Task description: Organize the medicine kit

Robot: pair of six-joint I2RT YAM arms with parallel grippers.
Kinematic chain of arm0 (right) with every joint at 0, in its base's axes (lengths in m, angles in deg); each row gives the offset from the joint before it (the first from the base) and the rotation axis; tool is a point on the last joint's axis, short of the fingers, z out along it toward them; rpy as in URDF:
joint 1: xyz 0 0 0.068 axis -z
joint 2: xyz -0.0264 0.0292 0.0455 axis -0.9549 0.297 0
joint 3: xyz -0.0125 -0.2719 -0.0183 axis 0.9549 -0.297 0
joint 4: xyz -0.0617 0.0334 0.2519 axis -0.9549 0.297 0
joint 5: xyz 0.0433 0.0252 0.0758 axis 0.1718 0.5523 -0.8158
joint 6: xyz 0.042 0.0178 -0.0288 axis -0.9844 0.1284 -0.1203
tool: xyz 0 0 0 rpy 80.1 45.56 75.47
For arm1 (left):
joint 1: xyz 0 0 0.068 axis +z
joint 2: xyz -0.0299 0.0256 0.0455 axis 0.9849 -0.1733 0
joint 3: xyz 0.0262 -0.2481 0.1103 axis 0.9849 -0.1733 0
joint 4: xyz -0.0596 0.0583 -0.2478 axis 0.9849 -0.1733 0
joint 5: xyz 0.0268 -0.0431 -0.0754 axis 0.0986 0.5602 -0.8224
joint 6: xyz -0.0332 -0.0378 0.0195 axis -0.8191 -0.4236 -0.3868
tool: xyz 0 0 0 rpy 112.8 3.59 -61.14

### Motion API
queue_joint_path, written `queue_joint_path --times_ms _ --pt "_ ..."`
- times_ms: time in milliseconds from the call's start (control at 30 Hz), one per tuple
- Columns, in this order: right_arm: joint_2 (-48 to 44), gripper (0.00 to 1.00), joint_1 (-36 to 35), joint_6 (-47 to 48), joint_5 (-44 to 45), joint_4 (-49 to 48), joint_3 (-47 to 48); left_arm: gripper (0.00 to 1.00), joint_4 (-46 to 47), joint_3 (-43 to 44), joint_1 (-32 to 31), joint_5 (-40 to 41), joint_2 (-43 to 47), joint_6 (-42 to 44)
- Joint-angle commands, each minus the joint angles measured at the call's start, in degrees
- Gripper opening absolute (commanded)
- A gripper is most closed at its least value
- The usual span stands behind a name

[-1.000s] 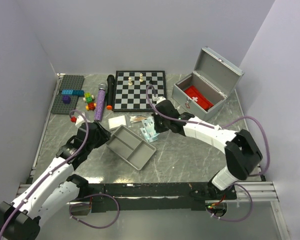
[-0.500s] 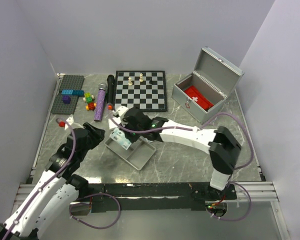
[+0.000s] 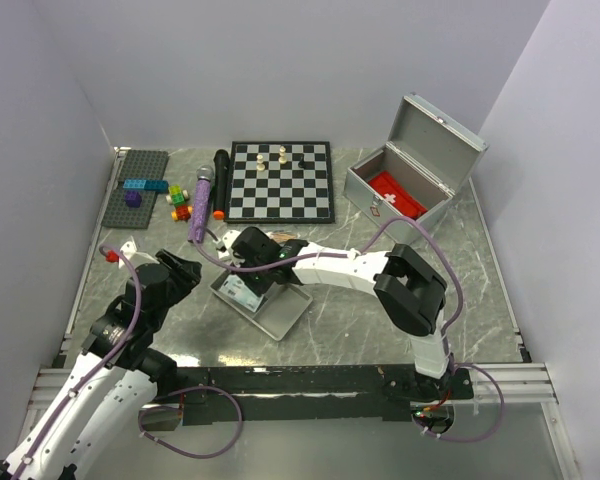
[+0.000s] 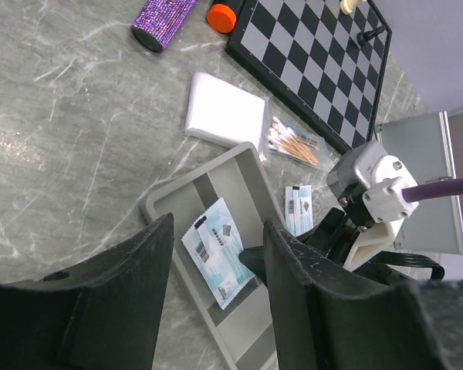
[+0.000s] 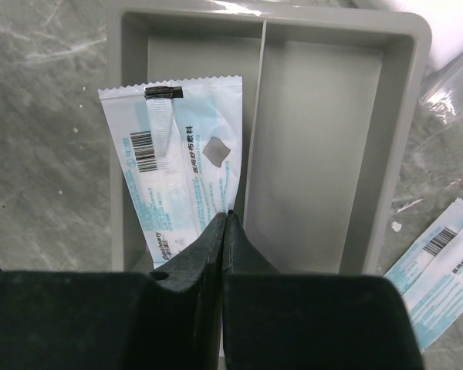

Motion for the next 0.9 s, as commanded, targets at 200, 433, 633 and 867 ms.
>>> queue_joint_path --times_ms 200,433,633,867 --pt "-6.2 0.58 -0.4 -2.9 2.9 -2.2 -0.1 0.54 0.9 1.7 0.2 0.9 -0.1 0.2" --pt "-20.2 0.63 6.7 -9.4 7.2 -5.6 -11.1 0.54 1.8 1.5 0.2 0.1 -0.9 0.4" --pt "-19.4 0.59 14.9 -12.1 8.1 -5.4 -17.9 0.54 4.0 0.5 0.2 -2.9 -3.4 0.1" --pt "-11.5 0.63 16.3 -14.8 8.8 -5.8 -17.4 0.54 4.7 0.6 0.2 -4.8 -6.1 0.1"
